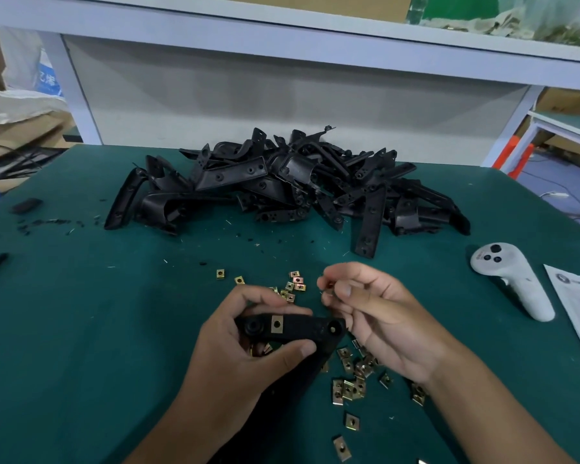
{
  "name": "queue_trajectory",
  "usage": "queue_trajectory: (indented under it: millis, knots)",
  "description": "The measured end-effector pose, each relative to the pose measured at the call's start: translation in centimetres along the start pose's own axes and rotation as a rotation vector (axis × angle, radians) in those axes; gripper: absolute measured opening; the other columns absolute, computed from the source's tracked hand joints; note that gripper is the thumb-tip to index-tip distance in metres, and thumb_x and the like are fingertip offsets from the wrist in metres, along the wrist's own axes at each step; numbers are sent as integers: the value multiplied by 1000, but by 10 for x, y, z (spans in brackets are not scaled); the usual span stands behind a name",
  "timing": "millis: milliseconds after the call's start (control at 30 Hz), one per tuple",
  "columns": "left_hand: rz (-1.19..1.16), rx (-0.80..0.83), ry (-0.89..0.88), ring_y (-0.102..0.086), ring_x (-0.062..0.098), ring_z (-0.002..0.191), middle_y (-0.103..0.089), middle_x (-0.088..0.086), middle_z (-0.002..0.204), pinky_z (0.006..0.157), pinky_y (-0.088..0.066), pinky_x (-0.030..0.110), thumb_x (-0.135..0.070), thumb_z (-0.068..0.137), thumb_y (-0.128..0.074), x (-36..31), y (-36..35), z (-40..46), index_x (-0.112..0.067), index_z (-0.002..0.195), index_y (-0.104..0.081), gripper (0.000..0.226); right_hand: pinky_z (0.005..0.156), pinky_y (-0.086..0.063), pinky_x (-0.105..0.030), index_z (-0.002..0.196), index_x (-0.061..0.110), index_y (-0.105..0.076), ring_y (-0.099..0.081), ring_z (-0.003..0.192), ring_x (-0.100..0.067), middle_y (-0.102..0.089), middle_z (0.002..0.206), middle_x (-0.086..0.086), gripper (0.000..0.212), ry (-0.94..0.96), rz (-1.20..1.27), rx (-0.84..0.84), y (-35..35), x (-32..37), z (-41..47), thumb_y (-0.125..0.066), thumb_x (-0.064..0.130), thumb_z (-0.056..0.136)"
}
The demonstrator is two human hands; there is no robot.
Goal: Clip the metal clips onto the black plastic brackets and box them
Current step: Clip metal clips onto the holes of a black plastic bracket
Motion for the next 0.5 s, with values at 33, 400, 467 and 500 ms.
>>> queue_trajectory:
  millis: [33, 400, 467, 500]
  knots:
    - [-2, -4, -1, -76, 20, 92, -79, 5, 101, 73, -59, 23, -28, 59, -92, 0, 0, 0, -29, 92, -66, 42, 77, -56, -22, 106, 15, -79, -71, 91, -13, -76, 105, -8, 30, 7, -14, -7, 0, 0, 0, -86, 17, 77]
    - [64, -19, -42, -76, 17, 90, -79, 2, 97, 71, -60, 22, -11, 63, -89, 0, -2, -2, -29, 90, -65, 41, 70, -54, -20, 90, 27, -77, -70, 83, -10, -76, 98, -2, 24, 38, -283, -82, -7, 5, -5, -75, 7, 79]
    - [96, -28, -65, -75, 14, 90, -79, -1, 97, 73, -58, 20, -15, 62, -91, -1, -2, -3, -31, 90, -65, 42, 71, -54, -21, 88, 28, -77, -69, 84, -9, -76, 97, -1, 23, 40, -336, -79, -9, 5, -6, -75, 7, 79]
    - [119, -32, -80, -75, 14, 91, -78, -2, 97, 75, -58, 19, -20, 61, -92, -2, -2, -3, -33, 90, -65, 42, 72, -54, -23, 88, 28, -77, -69, 85, -10, -76, 96, -1, 22, 38, -359, -80, -9, 6, -7, -76, 9, 79]
Point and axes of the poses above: each hand's wrist, its own z-axis towards the middle knuckle, its own y-axis out of the back of the hand, x = y × z, the point moved 3 cm from there along z, towards the middle knuckle
